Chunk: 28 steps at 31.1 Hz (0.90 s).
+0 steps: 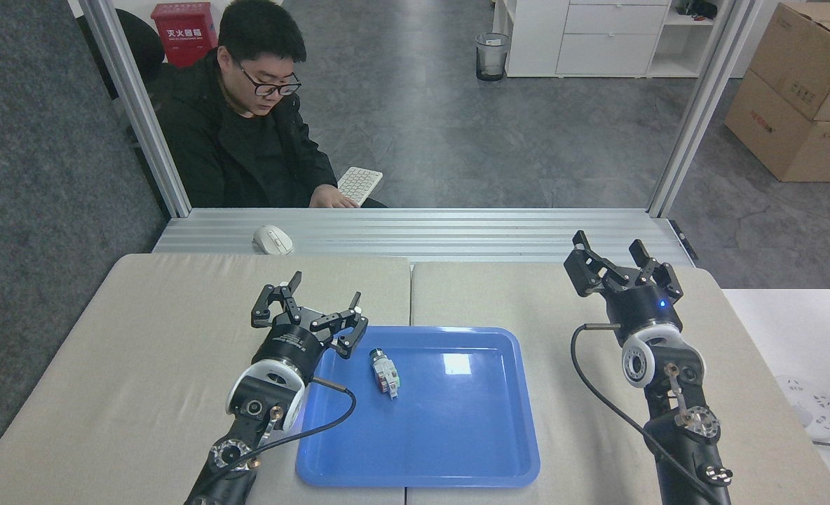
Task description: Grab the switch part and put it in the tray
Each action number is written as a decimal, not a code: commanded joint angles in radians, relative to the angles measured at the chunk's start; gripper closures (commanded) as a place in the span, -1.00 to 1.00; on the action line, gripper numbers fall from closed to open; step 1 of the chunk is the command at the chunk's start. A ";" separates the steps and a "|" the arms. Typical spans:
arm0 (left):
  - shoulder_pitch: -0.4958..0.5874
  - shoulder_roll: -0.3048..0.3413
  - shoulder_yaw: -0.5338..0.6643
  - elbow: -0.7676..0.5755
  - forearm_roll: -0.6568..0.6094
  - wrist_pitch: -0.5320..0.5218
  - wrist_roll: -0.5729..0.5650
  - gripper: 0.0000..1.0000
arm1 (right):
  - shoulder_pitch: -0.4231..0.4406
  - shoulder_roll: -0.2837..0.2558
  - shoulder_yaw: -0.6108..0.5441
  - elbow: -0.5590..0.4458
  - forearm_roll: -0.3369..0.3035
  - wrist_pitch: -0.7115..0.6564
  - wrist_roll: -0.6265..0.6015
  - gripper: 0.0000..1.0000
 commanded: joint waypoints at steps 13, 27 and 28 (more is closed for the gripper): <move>-0.092 0.137 0.245 0.080 0.245 0.075 0.033 -0.99 | 0.000 0.002 0.000 0.000 0.000 0.002 0.000 -1.00; -0.075 0.162 0.240 0.054 0.263 0.061 0.033 -0.99 | 0.000 0.002 0.000 0.000 0.000 0.000 0.000 -1.00; -0.075 0.163 0.239 0.054 0.263 0.061 0.034 -0.99 | 0.000 0.002 0.000 0.000 0.000 0.000 0.000 -1.00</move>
